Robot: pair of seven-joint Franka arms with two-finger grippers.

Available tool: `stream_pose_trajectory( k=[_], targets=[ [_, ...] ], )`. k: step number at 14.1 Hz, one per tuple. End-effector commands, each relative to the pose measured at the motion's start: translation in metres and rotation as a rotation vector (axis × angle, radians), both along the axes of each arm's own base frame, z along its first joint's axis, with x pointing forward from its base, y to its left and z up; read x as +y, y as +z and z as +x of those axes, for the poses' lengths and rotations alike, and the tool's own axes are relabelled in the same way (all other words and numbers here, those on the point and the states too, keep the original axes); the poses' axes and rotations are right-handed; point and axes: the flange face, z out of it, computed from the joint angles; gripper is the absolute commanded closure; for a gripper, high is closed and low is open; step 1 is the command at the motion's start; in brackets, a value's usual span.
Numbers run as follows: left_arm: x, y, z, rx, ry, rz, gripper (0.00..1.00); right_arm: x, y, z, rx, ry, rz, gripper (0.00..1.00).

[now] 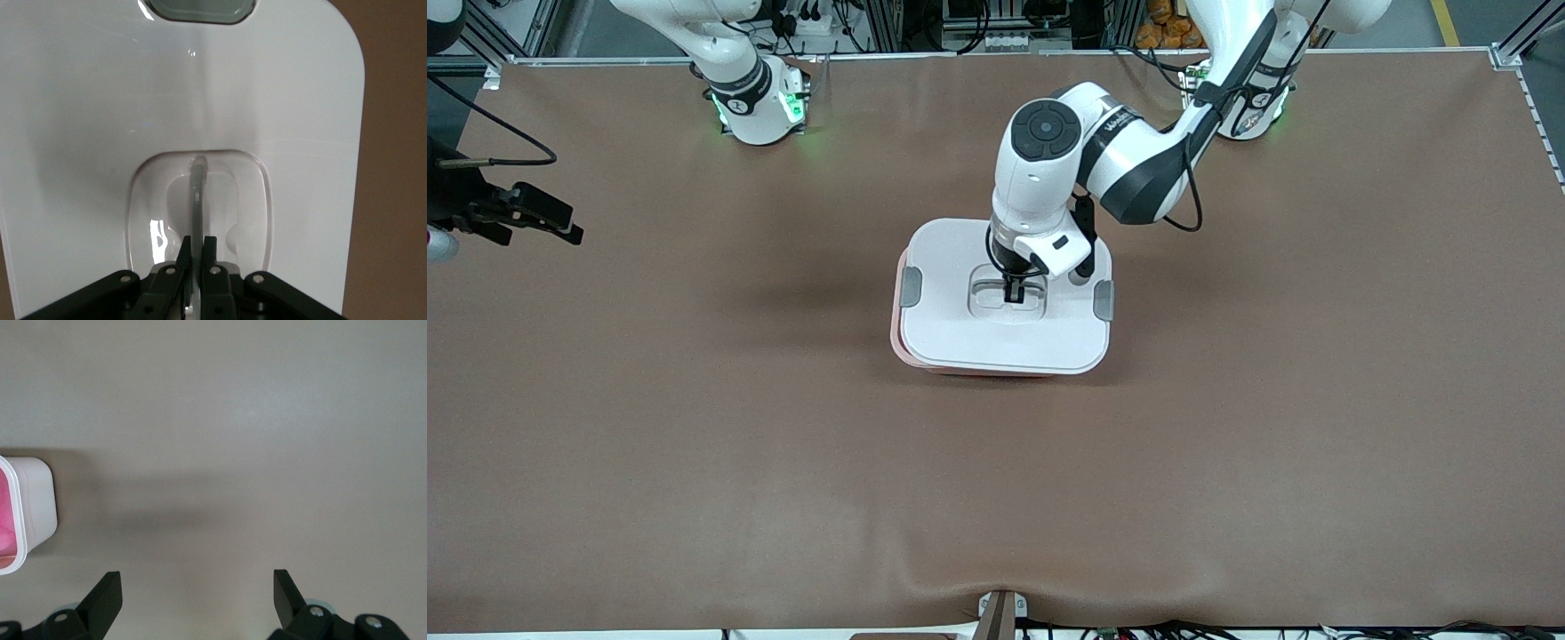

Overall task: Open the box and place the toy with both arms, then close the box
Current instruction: 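Lower the lid onto the box base with the left gripper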

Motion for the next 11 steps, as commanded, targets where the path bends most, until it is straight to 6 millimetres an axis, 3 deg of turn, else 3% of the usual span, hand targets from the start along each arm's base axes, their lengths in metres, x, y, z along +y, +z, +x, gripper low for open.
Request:
stream_pose_trajectory(
  k=[1, 7, 11],
  targets=[
    [-0.007, 0.003, 0.003, -0.032, 0.008, -0.004, 1.00, 0.001, 0.013, -0.008, -0.004, -0.016, -0.018, 0.00],
    [-0.028, -0.021, -0.013, -0.062, 0.014, 0.031, 1.00, 0.006, 0.035, -0.007, -0.034, 0.004, -0.058, 0.00],
    [-0.029, -0.021, -0.013, -0.066, 0.012, 0.029, 1.00, 0.013, 0.030, -0.008, 0.013, 0.015, -0.056, 0.00]
  ],
)
